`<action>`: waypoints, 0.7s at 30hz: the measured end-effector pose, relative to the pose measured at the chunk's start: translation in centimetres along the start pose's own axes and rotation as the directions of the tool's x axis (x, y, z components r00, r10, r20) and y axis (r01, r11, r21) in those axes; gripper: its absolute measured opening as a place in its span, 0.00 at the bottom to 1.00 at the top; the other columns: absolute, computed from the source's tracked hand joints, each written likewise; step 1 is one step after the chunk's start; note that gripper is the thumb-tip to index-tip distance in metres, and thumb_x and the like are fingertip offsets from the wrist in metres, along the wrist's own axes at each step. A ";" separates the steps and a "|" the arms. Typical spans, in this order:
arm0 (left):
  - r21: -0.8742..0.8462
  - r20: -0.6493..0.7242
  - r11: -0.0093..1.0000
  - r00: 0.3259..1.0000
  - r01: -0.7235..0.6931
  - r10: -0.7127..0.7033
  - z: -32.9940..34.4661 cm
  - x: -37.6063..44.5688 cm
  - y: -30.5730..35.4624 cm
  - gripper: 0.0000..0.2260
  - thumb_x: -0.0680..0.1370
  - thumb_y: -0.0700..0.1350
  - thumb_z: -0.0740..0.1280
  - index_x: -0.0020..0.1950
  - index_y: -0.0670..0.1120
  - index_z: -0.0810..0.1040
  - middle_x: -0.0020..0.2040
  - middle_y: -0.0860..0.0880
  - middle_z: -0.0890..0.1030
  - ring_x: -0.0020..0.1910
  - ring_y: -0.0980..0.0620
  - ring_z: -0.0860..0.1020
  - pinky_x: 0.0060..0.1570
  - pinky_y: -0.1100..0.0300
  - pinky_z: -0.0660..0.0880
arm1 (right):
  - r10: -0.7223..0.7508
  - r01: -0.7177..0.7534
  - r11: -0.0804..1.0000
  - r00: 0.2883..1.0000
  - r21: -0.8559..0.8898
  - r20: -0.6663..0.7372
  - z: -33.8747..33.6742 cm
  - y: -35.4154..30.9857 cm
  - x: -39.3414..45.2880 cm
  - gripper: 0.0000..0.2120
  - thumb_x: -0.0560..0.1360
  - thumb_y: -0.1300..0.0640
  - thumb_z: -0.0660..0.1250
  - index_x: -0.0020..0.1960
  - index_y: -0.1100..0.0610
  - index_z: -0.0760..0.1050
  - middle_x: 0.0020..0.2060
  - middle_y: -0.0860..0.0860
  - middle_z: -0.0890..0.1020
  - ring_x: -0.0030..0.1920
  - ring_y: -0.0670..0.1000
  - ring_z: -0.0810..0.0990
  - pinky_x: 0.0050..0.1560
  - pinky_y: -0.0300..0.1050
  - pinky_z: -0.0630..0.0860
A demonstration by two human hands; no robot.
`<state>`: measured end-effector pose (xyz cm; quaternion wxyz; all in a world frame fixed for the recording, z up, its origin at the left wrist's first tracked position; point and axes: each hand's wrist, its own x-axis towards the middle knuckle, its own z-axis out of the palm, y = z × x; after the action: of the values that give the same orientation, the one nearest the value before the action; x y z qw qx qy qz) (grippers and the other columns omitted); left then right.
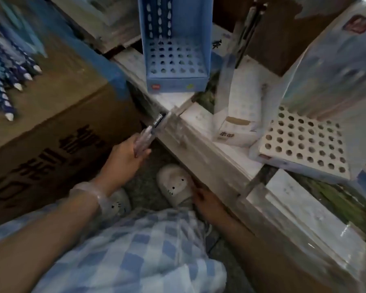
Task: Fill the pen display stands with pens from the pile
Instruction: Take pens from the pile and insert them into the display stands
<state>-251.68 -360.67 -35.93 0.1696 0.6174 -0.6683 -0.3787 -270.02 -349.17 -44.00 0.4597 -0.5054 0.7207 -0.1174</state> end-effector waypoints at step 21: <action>0.111 -0.020 0.994 1.000 0.006 -0.004 0.6 -2.3 -7.3 0.07 0.77 0.41 0.66 0.53 0.41 0.73 0.39 0.49 0.74 0.37 0.52 0.72 0.32 0.59 0.63 | 0.108 -0.174 0.910 0.976 -0.377 -0.190 4.4 3.1 3.6 0.18 0.80 0.61 0.56 0.69 0.59 0.68 0.61 0.58 0.76 0.59 0.55 0.76 0.60 0.45 0.72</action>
<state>-246.63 -357.95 -40.97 0.1406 0.6312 -0.6850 -0.3355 -268.73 -349.45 -50.38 0.2956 -0.5222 0.7997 0.0212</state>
